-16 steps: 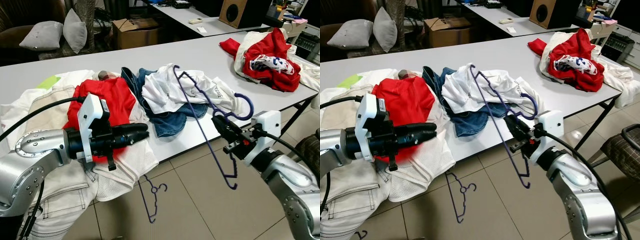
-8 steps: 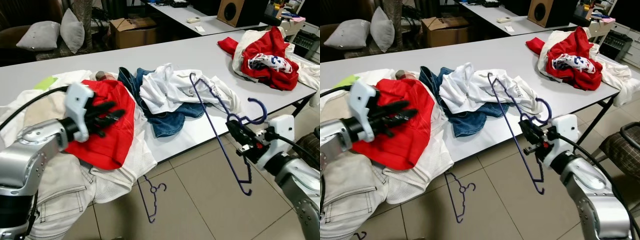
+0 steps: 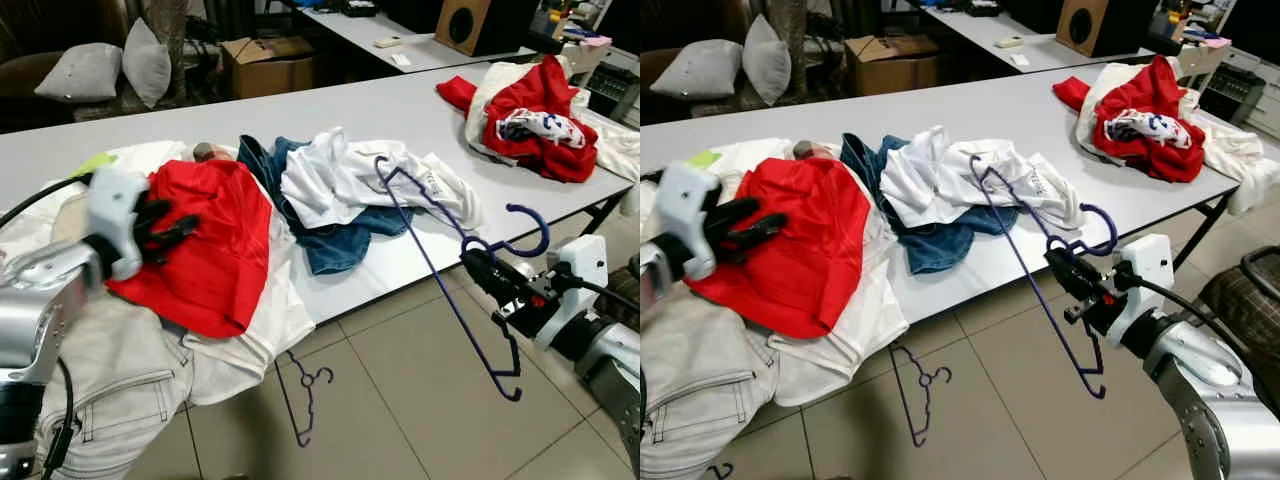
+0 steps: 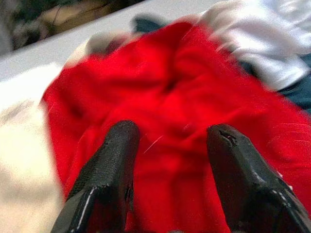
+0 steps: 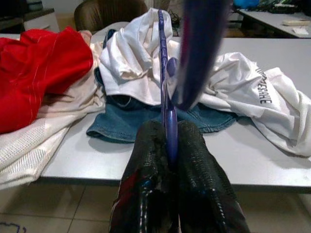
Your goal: Hang hanger
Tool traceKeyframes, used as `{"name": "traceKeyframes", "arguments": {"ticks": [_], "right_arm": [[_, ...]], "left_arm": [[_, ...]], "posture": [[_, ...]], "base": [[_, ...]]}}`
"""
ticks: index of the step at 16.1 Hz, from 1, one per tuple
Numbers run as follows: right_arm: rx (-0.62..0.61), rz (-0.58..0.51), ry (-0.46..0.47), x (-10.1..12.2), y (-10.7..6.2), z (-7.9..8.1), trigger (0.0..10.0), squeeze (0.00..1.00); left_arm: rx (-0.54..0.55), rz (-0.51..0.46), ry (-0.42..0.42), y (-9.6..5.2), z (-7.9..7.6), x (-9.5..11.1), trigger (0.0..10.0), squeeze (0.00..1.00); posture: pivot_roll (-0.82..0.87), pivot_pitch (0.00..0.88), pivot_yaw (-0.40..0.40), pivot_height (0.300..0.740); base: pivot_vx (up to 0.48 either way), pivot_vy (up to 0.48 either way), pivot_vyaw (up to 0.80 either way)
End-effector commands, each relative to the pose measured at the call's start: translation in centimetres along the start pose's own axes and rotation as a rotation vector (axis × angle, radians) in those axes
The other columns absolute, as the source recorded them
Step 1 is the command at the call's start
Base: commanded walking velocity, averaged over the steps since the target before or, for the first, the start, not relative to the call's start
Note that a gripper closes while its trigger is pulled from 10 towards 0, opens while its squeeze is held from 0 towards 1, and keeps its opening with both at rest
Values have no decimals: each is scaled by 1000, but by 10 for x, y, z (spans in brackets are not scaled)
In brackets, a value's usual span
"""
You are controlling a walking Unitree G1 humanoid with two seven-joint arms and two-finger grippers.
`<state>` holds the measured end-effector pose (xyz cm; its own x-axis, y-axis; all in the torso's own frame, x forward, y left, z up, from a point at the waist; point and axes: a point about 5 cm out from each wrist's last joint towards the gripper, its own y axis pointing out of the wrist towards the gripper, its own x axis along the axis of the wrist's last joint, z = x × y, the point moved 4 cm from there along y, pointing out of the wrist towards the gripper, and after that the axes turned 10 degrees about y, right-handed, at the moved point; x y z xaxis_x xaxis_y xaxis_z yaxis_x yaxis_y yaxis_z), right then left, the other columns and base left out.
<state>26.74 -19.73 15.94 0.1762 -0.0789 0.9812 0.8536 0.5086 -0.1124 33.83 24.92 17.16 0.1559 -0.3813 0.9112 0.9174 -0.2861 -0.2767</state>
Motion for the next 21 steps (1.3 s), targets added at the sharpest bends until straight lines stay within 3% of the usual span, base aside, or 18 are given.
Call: {"name": "traceKeyframes", "arguments": {"ticks": [1,4,5,6,7,17,19,21], "right_arm": [[16,2,1,1,0,0,10000,0],[40,8,4,-1,2,5,10000,0],[45,9,5,-1,1,6,10000,0],[47,9,6,-1,1,7,10000,0],[48,9,7,-1,1,7,10000,0],[47,6,1,-1,3,6,10000,0],[43,1,-3,-1,3,6,10000,0],[15,-26,-13,3,5,3,10000,0]], "left_arm": [[42,30,-57,6,2,-6,10000,0],[51,108,-92,11,-1,-22,10000,0],[43,121,-80,11,-2,-23,9333,0],[39,117,-80,12,-3,-23,9333,0],[31,95,-87,13,-4,-19,0,0],[66,68,-82,13,0,-13,0,0],[87,50,-68,13,3,-9,0,0],[146,-27,-36,16,16,8,0,0]], "posture": [[-65,0,-50,740],[-65,0,-48,740],[-67,0,-46,740],[-67,0,-46,740],[-68,0,-44,740],[-59,0,-48,740],[-58,0,-46,740],[-58,0,-43,740]], "base": [[0,0,0],[0,0,0],[0,0,0],[0,0,0],[0,0,0],[0,0,0],[0,0,0],[0,0,0]]}}
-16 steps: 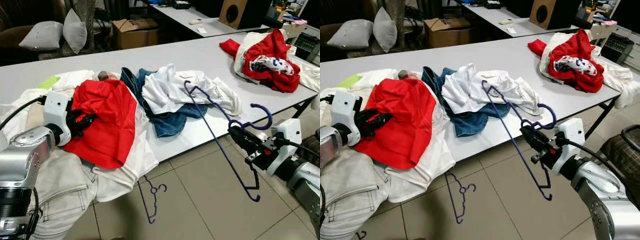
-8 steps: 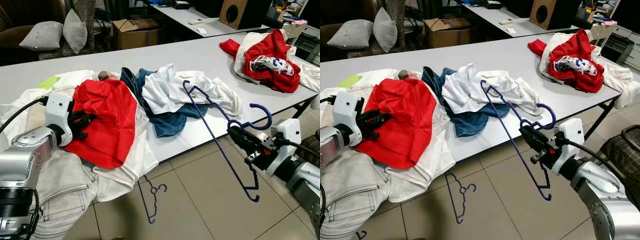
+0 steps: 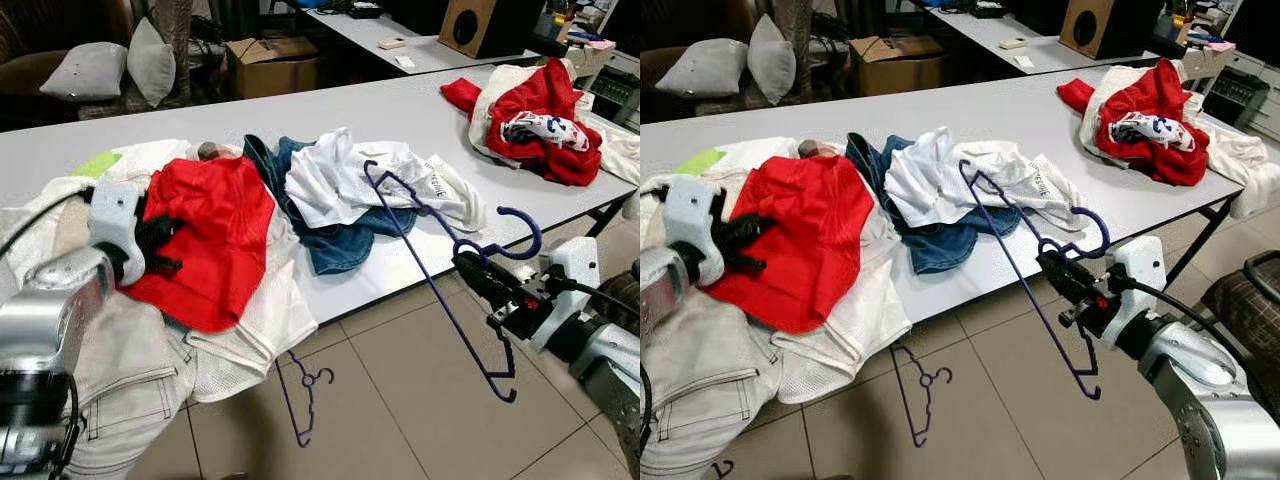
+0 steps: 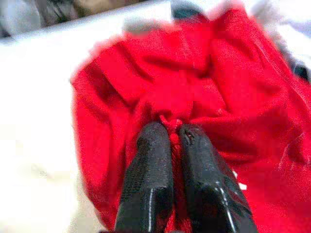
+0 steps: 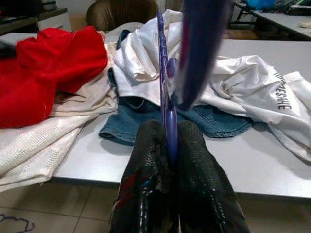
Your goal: Hang hanger
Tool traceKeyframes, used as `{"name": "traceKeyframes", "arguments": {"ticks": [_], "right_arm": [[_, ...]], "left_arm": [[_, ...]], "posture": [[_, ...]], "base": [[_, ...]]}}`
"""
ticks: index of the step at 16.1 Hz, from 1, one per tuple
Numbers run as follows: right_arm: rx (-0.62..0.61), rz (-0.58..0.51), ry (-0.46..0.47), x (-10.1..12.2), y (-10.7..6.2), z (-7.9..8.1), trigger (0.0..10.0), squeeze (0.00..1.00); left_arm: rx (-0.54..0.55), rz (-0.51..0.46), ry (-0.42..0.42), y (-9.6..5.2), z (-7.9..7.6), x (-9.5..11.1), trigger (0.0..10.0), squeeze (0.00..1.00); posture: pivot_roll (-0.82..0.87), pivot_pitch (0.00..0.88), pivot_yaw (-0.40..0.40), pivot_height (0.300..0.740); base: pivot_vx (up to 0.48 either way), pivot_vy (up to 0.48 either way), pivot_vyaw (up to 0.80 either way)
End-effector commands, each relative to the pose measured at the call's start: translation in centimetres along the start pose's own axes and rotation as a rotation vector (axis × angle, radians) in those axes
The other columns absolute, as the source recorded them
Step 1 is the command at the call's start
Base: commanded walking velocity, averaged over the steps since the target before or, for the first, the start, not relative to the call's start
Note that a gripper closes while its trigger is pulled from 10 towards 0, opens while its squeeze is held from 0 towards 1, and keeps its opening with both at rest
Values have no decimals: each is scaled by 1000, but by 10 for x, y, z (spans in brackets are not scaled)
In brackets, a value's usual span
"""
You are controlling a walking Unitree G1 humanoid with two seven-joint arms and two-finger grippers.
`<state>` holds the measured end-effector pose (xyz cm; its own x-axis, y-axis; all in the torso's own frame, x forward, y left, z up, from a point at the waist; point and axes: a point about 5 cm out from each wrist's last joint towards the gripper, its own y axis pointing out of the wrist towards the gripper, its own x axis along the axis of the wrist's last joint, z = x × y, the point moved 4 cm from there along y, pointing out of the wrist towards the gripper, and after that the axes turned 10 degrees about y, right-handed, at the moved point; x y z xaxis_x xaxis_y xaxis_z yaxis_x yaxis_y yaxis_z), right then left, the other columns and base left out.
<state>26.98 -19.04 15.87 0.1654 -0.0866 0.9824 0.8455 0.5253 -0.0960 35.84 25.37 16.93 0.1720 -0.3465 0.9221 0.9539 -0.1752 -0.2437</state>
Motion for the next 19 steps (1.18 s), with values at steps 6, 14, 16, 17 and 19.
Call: {"name": "traceKeyframes", "arguments": {"ticks": [6,14,16,17,19], "right_arm": [[-189,-201,-52,38,13,-26,10000,0],[-205,-299,-45,50,10,-19,10000,0],[-187,-274,-41,45,12,-16,10000,0],[-179,-263,-38,42,12,-15,10000,0],[-149,-206,-38,33,13,-12,10000,0]], "left_arm": [[141,-501,372,7,20,141,0,0],[-100,-572,485,-6,-4,149,0,0],[-182,-377,519,3,-16,91,0,0],[-226,-317,498,2,-22,72,0,0],[-478,-260,330,-16,-62,51,10000,0]], "posture": [[-56,0,-45,740],[-58,0,-33,740],[-58,0,-33,740],[-60,0,-33,740],[-56,0,-40,740]], "base": [[0,0,0],[0,0,0],[0,0,0],[0,0,0],[0,0,0]]}}
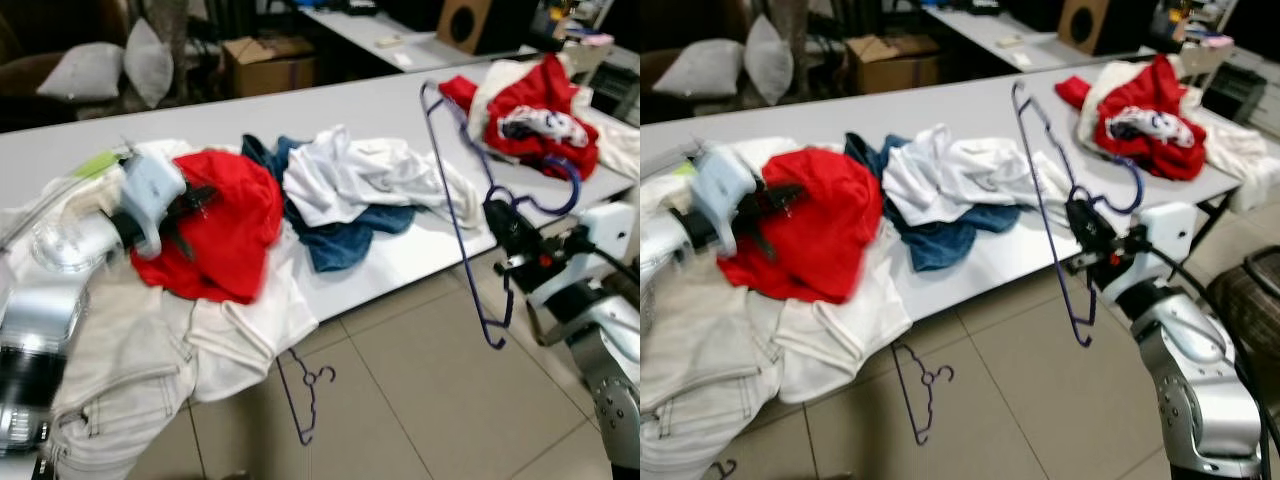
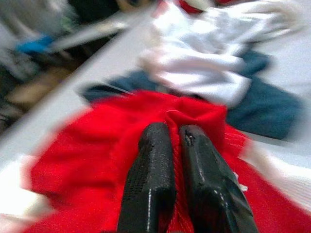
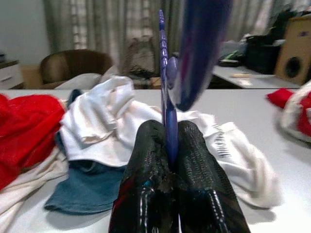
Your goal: Hang hanger
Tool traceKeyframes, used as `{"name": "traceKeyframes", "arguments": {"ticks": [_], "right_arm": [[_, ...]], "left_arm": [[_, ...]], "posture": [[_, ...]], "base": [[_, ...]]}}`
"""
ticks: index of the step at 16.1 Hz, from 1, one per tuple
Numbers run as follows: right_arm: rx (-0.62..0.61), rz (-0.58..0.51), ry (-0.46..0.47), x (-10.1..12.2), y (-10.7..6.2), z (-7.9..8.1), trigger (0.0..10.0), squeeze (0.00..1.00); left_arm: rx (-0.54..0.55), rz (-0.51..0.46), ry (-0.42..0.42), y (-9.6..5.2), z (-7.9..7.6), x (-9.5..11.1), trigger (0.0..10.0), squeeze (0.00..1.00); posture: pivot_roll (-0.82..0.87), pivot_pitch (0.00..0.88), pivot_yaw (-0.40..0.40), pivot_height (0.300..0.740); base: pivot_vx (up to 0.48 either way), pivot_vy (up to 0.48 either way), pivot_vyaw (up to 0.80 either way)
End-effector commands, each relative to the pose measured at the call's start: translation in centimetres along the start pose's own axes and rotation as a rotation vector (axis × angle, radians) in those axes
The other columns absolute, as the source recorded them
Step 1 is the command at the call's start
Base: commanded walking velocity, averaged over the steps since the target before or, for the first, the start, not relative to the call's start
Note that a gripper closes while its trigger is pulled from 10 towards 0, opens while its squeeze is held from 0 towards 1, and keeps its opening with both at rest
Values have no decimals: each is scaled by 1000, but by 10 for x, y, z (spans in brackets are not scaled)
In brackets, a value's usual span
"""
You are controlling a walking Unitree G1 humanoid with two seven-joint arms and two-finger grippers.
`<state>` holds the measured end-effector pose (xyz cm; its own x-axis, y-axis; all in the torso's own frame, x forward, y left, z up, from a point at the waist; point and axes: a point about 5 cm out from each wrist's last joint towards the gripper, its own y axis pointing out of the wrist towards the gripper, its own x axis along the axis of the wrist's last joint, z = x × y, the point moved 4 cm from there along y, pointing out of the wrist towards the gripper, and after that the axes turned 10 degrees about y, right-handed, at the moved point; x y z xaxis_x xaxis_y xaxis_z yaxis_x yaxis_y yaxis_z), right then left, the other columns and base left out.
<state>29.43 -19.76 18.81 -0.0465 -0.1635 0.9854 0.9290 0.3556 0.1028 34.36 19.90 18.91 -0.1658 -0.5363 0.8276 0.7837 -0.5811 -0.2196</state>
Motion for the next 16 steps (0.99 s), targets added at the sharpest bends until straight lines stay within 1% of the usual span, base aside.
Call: {"name": "traceKeyframes", "arguments": {"ticks": [1,2,3,4,5,6,7,8,9,10,11,12,13,14,15,16], "right_arm": [[13,21,-10,-1,-1,2,10000,0],[12,22,-4,-1,1,1,10000,0],[-11,23,-3,-1,3,-2,10000,0],[-43,26,-8,-2,4,-7,10000,0],[-83,17,-11,0,4,-14,10000,0],[-99,9,-10,2,4,-17,10000,0],[-118,18,-13,3,0,-22,10000,0],[-137,38,-21,1,-5,-27,10000,0],[-143,62,-27,-1,-8,-30,10000,0],[-153,115,-65,-7,-14,-36,10000,0],[-163,131,-72,-9,-17,-40,10000,0],[-175,152,-85,-9,-22,-46,10000,0],[-173,178,-81,-9,-27,-51,10000,0],[-159,201,-76,-12,-29,-51,10000,0],[-123,246,-82,-16,-33,-49,10000,0],[-96,276,-79,-21,-36,-47,10000,0]], "left_arm": [[-124,-115,-57,3,-19,31,10000,0],[-155,-199,-112,12,-32,49,10000,184],[-158,-228,-152,26,-43,59,10000,1000],[-173,-225,-159,34,-52,62,10000,1000],[-200,-228,-154,50,-68,69,10000,1000],[-217,-244,-162,59,-77,77,10000,1000],[-252,-324,-177,60,-84,99,10000,1000],[-256,-343,-171,58,-83,105,10000,1000],[-262,-324,-144,57,-82,101,10000,1000],[-273,-241,-51,55,-80,85,10000,992],[-265,-188,-9,54,-77,74,10000,298],[-204,-128,-17,51,-63,60,10000,0],[-61,-53,-63,47,-34,43,10000,0],[0,-10,-66,45,-23,34,10000,0],[84,61,-56,40,-7,19,10000,0],[127,100,-64,36,1,10,10000,0]], "posture": [[-55,0,-41,740],[-52,0,-45,740],[-52,0,-45,740],[-56,0,-44,740],[-62,0,-41,740],[-66,0,-38,740],[-76,0,-27,740],[-81,0,-24,740],[-81,0,-24,740],[-85,0,-25,740],[-87,0,-27,740],[-87,0,-28,740],[-88,0,-32,740],[-88,0,-32,740],[-88,0,-35,740],[-90,0,-38,740]], "base": [[0,0,0],[0,0,0],[0,0,0],[0,0,0],[0,0,0],[0,0,0],[0,0,0],[0,0,0],[0,0,0],[0,0,0],[0,0,0],[0,0,0],[0,0,0],[0,0,0],[0,0,0],[0,0,0]]}}
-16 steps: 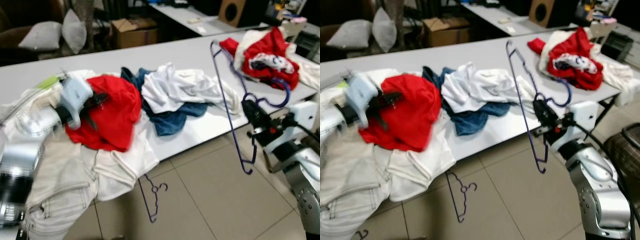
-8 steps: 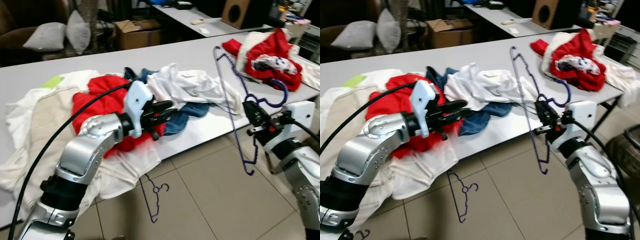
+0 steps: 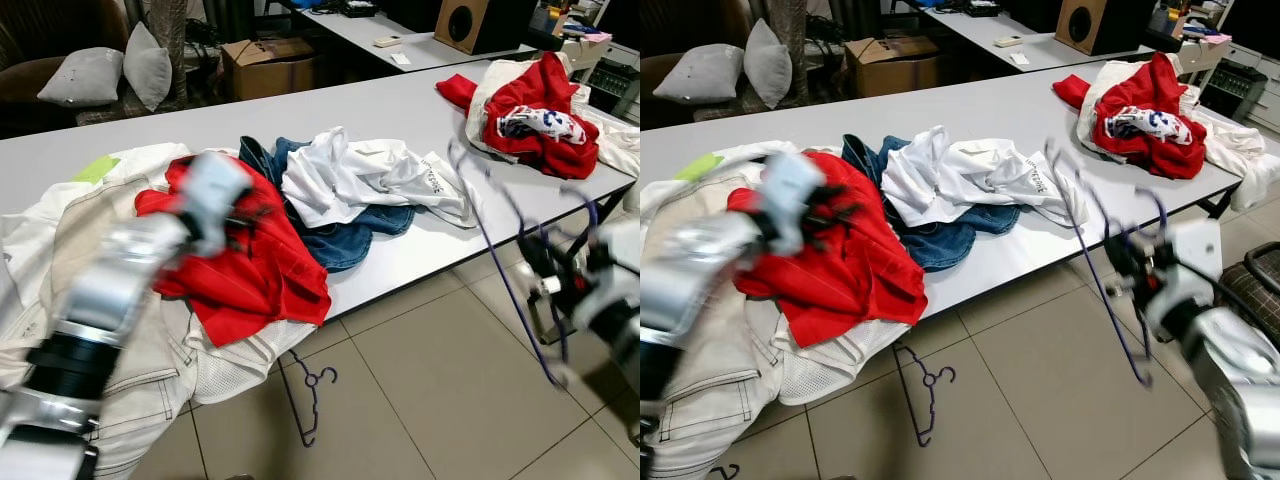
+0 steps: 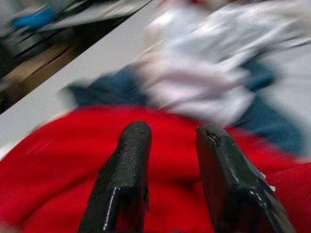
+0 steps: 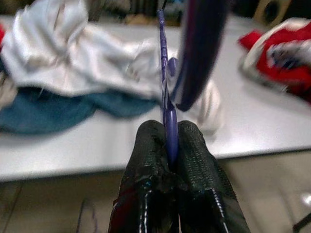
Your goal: Hang hanger
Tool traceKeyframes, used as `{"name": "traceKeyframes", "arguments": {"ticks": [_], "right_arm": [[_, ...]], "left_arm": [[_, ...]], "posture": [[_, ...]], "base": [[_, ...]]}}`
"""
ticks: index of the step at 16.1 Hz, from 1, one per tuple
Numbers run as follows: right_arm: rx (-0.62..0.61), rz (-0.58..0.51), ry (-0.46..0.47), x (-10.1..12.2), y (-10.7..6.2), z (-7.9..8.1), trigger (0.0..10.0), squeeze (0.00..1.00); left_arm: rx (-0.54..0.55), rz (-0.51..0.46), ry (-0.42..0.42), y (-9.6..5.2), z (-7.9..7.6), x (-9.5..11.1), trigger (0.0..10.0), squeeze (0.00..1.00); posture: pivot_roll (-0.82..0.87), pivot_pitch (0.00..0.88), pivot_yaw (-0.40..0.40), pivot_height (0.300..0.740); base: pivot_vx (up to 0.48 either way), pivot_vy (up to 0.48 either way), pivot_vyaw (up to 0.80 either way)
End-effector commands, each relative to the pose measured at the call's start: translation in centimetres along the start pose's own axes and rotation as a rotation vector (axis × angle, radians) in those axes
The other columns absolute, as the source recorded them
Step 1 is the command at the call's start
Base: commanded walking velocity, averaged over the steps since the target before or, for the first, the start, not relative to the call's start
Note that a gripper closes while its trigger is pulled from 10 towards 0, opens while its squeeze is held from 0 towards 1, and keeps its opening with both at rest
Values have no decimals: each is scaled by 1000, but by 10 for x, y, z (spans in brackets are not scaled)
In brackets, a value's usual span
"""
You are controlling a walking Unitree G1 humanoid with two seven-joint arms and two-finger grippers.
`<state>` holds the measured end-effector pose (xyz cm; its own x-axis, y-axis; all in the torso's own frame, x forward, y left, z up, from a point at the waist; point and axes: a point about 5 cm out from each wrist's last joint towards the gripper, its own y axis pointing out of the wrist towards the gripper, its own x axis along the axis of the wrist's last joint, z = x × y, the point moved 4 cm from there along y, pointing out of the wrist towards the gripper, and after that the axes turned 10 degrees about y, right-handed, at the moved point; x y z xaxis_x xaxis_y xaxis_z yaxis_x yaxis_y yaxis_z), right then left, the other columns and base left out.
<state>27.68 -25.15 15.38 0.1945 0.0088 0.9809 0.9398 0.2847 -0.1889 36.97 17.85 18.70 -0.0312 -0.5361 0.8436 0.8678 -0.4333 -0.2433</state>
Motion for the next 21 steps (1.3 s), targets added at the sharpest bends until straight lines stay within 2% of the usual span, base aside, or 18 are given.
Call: {"name": "traceKeyframes", "arguments": {"ticks": [1,2,5,8,9,10,14,16,18,21], "right_arm": [[70,33,7,-4,-2,10,10000,0],[94,37,17,-7,-2,15,10000,0],[125,46,41,-15,0,25,10000,0],[175,48,67,-21,4,43,10000,0],[183,49,66,-23,6,50,10000,0],[186,48,67,-25,7,53,10000,0],[54,-6,67,-25,10,46,10000,0],[-58,-32,71,-25,11,33,10000,0],[-114,-33,69,-28,11,28,10000,0],[-148,-35,65,-31,12,28,10000,0]], "left_arm": [[56,40,-42,-4,12,-7,10000,0],[42,46,-75,-7,11,-9,10000,0],[-19,120,-75,-8,-3,-25,10000,0],[-32,186,-30,-1,-13,-38,10000,0],[-19,225,27,2,-13,-45,4902,0],[-19,231,30,3,-14,-46,0,0],[-23,238,64,7,-15,-47,0,0],[12,210,87,9,-11,-43,0,0],[31,197,105,9,-7,-41,0,0],[78,161,112,8,0,-38,0,0]], "posture": [[-89,0,-42,740],[-86,0,-45,740],[-87,0,-46,740],[-89,0,-45,740],[-91,0,-44,740],[-92,0,-42,740],[-102,0,-29,740],[-106,0,-25,740],[-106,0,-23,740],[-107,0,-25,740]], "base": [[0,0,0],[0,0,0],[0,0,0],[0,0,0],[0,0,0],[0,0,0],[0,0,0],[0,0,0],[0,0,0],[0,0,0]]}}
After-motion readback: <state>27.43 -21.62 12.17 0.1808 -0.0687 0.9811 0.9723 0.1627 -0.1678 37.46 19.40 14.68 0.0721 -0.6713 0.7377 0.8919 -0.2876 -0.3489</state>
